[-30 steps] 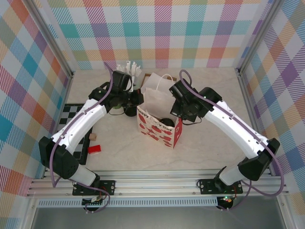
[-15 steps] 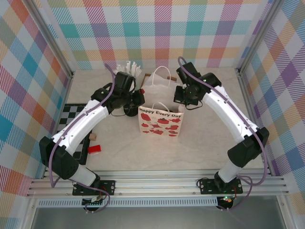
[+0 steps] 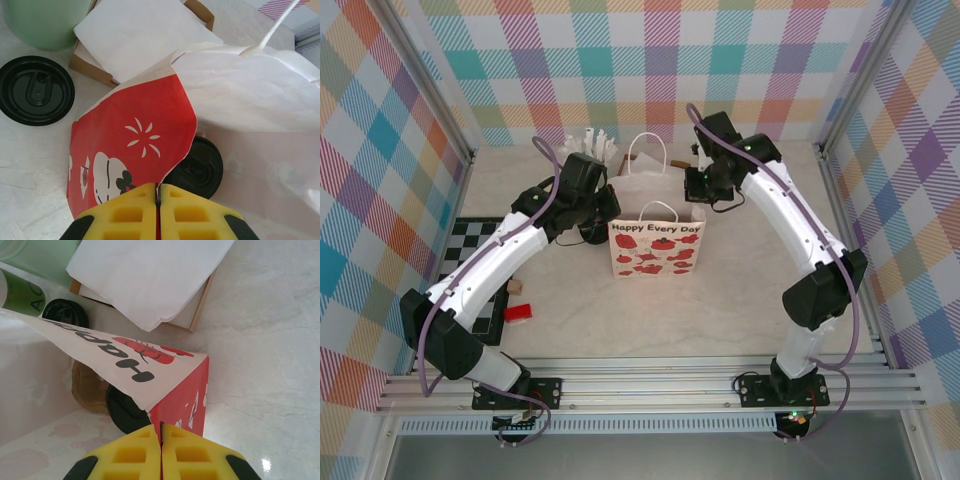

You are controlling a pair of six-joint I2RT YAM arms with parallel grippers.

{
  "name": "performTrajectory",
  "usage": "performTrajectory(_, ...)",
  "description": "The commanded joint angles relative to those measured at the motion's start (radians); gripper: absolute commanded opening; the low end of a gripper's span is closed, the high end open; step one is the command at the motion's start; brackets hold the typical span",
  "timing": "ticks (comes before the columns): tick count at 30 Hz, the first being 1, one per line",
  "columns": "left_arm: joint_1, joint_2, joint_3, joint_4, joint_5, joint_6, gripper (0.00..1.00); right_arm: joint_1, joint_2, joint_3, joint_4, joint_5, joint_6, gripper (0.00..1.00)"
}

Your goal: Pack the takeout coffee

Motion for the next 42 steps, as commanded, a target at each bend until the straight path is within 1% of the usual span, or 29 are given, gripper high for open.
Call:
performTrajectory(1,-0.014,-0.025,0.003,-0.028,-0.029,-0.014,0.1,-0.005,0.031,0.06,-0.029,-0.032,-0.04,0.08)
performTrajectory(3,-0.011,-0.016,0.003,-0.033,-0.038,0.001,0.12,-0.004,0.04,0.075,-0.04,-0.027,-0.022,0.09)
performTrajectory(7,0.008,0.011,0.023,-0.038,-0.019,0.031,0.12,-0.006,0.032,0.054,-0.046,0.032,0.036,0.13)
performTrajectory(9,0.013,0.022,0.039,-0.041,-0.01,0.041,0.13,-0.007,0.028,0.051,-0.051,0.043,0.046,0.18)
performTrajectory(11,0.017,0.034,0.059,-0.046,0.005,0.062,0.17,-0.006,0.021,0.05,-0.053,0.039,0.049,0.23)
performTrajectory(13,0.021,0.051,0.082,-0.055,0.017,0.091,0.2,-0.007,0.014,0.058,-0.058,0.048,0.057,0.27)
performTrajectory(16,0.035,0.082,0.116,-0.071,0.036,0.127,0.18,-0.006,-0.003,0.073,-0.075,0.071,0.071,0.33)
performTrajectory(18,0.043,0.1,0.132,-0.078,0.049,0.141,0.17,-0.006,-0.022,0.066,-0.072,0.075,0.081,0.43)
performTrajectory(20,0.049,0.118,0.147,-0.086,0.064,0.153,0.17,-0.006,-0.051,0.048,-0.062,0.073,0.088,0.6)
performTrajectory(23,0.053,0.133,0.163,-0.097,0.079,0.166,0.2,-0.006,-0.099,0.022,-0.035,0.056,0.092,0.73)
performTrajectory(26,0.055,0.135,0.178,-0.112,0.093,0.179,0.28,-0.007,-0.146,0.0,-0.012,0.05,0.097,0.85)
performTrajectory(27,0.056,0.132,0.182,-0.115,0.099,0.184,0.31,-0.006,-0.163,-0.011,0.0,0.053,0.1,0.87)
performTrajectory(30,0.057,0.103,0.179,-0.118,0.11,0.201,0.41,-0.007,-0.23,-0.067,0.058,0.066,0.105,0.98)
performTrajectory(31,0.057,0.091,0.179,-0.122,0.109,0.207,0.45,-0.006,-0.257,-0.094,0.084,0.067,0.101,1.0)
performTrajectory(35,0.061,0.031,0.167,-0.131,0.091,0.231,0.63,-0.006,-0.346,-0.206,0.181,-0.002,0.032,1.0)
performTrajectory(39,0.081,-0.041,0.145,-0.127,0.07,0.252,0.81,-0.005,-0.389,-0.27,0.228,-0.068,0.007,1.0)
performTrajectory(42,0.111,-0.107,0.121,-0.107,0.047,0.272,0.94,-0.005,-0.408,-0.303,0.268,-0.191,-0.049,1.0)
